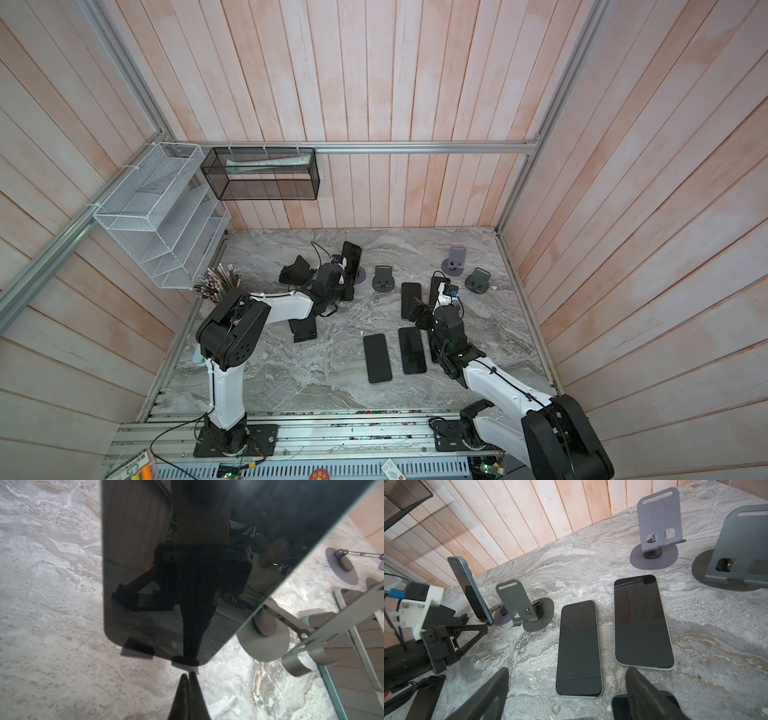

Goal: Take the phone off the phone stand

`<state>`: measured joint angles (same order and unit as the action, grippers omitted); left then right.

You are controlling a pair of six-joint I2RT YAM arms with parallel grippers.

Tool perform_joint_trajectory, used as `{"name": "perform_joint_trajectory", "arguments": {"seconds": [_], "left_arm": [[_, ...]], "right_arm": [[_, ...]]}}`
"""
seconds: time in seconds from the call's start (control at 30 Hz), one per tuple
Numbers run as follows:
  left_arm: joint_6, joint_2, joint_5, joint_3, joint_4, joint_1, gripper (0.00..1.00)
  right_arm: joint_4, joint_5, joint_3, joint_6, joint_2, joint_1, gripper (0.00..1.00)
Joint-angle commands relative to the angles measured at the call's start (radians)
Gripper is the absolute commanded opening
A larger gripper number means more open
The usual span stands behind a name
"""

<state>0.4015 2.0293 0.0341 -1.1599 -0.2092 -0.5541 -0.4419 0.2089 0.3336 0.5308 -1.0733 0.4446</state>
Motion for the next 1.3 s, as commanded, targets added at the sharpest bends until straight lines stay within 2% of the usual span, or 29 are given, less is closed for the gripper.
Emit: {"name": "perform_joint_trajectory", "arguments": {"seconds": [0.0, 0.7, 1.03, 1.27], "left_arm": [[0.017, -0.001, 0.018, 0.021, -0.03, -0.005, 0.0], [0.037, 0.019, 0.036, 0.009, -0.053, -0.043, 0.0], [0.03, 0.011, 0.009, 0.028, -0.093, -0.055, 0.0], [0.029, -0.107, 0.035, 0.116, -0.107, -0.058, 0.0]], "right_arm": [[-0.007, 0.008, -0.008, 0.001, -0.008, 0.006, 0.88], [-0.007, 0.004, -0.007, 0.001, -0.005, 0.006, 0.88], [-0.007, 0.006, -0.008, 0.001, 0.001, 0.006, 0.88], [-0.001, 0.007, -0.012, 0.001, 0.014, 0.006, 0.88]]}}
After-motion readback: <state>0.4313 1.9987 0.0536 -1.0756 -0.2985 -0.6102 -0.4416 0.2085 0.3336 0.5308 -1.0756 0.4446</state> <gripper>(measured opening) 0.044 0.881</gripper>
